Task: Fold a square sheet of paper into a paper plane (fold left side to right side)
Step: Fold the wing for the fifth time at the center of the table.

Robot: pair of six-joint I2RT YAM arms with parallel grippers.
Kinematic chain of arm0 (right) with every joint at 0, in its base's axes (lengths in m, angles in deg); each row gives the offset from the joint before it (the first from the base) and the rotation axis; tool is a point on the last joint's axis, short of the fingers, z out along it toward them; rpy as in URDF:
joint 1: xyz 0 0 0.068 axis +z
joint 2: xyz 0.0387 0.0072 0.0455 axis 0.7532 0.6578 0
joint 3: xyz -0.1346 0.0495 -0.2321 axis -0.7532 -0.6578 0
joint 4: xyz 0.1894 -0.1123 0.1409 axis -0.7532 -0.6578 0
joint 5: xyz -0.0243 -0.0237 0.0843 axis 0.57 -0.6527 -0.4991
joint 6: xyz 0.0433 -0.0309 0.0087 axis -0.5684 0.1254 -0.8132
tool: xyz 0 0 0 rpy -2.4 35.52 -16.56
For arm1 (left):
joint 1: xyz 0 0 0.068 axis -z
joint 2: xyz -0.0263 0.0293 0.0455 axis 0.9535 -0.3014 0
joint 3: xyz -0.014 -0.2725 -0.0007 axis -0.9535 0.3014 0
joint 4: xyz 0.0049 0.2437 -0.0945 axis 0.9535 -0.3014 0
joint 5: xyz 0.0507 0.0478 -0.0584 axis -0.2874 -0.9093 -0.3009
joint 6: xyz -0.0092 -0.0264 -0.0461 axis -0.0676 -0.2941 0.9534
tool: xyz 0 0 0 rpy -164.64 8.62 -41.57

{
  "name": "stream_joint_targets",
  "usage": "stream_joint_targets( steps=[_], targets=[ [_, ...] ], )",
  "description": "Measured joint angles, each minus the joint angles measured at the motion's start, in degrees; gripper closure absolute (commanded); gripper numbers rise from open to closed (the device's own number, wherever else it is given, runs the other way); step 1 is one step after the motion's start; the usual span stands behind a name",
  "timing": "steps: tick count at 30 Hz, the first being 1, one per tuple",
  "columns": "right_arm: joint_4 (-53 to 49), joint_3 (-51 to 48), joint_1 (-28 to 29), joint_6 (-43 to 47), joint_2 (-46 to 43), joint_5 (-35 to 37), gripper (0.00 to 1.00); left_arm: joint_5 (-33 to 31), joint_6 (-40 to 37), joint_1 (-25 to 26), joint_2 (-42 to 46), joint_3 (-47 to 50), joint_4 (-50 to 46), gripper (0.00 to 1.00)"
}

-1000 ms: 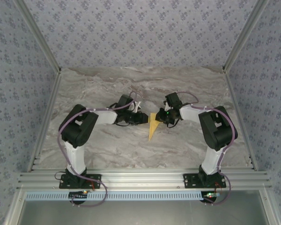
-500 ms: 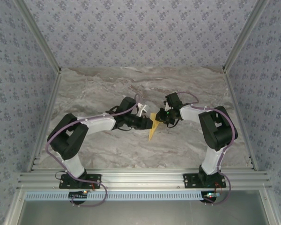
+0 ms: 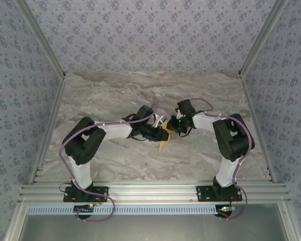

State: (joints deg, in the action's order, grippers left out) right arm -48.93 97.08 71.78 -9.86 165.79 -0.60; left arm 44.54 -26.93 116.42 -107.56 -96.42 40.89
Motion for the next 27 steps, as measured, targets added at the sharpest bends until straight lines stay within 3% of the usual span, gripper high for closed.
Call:
stream_joint_targets(
  steps=[12, 27],
  targets=[
    [-0.1, 0.0, 0.0, 0.0, 0.0, 0.0, 0.84, -2.9, -3.0, 0.1, -3.4, -2.0, -7.4, 0.77],
    [-0.1, 0.0, 0.0, 1.6, 0.0, 0.0, 0.84, -5.1, -4.2, 0.1, -3.8, -2.0, -9.1, 0.77]
  ],
)
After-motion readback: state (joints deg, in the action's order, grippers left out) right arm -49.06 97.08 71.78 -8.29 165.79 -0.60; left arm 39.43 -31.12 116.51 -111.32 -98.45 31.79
